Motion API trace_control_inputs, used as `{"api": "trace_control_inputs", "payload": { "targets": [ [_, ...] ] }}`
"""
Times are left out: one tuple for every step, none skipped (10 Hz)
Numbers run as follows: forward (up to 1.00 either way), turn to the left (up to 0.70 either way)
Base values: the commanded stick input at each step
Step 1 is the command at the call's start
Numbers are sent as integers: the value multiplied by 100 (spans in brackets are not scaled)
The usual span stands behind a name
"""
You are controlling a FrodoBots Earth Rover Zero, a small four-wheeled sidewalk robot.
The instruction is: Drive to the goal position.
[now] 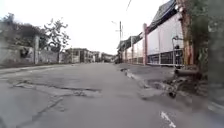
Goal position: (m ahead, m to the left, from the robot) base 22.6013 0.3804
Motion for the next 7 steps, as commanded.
{"api": "trace_control_inputs", "payload": {
  "targets": [
    [100,0],
    [100,2],
    [100,2],
    [100,0],
    [100,-21],
    [100,-40],
    [100,-40]
  ]
}}
